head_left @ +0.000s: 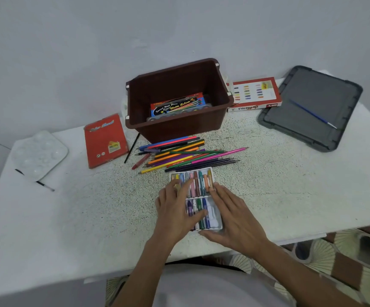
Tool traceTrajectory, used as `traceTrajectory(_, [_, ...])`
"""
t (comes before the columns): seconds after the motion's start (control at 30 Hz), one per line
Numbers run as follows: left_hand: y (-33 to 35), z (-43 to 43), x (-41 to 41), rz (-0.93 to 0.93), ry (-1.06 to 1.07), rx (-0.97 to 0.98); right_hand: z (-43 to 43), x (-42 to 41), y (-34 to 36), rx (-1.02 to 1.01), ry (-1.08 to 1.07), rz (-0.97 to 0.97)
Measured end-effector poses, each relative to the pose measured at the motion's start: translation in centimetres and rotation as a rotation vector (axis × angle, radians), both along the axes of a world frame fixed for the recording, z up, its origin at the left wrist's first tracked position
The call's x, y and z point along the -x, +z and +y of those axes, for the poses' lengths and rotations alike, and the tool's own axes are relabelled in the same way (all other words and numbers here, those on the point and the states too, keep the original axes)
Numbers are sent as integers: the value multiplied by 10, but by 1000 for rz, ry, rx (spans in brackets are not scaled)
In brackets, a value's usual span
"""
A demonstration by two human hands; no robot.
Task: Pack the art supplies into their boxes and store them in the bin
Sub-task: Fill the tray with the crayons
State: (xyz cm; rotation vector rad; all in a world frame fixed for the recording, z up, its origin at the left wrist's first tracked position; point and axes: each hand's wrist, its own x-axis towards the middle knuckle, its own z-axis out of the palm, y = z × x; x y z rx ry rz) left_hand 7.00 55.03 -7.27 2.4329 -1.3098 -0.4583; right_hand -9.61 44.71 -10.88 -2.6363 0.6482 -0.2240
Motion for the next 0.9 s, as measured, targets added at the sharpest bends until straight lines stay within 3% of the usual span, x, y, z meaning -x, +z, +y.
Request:
traceTrajectory(0.33, [-4, 12, -78, -131, 398, 220, 1, 0, 0, 34, -5, -7])
traceTrajectory(0.5, [3, -7, -125, -247, 504, 86, 1, -1, 1, 26, -10, -1])
traceTrajectory(0.77, [2, -18, -142, -141, 597, 25, 0, -1, 1, 6, -16, -4])
traceTrajectory(0.9, [8, -16, -135, -20, 647, 288, 0, -2, 2, -3, -16, 6])
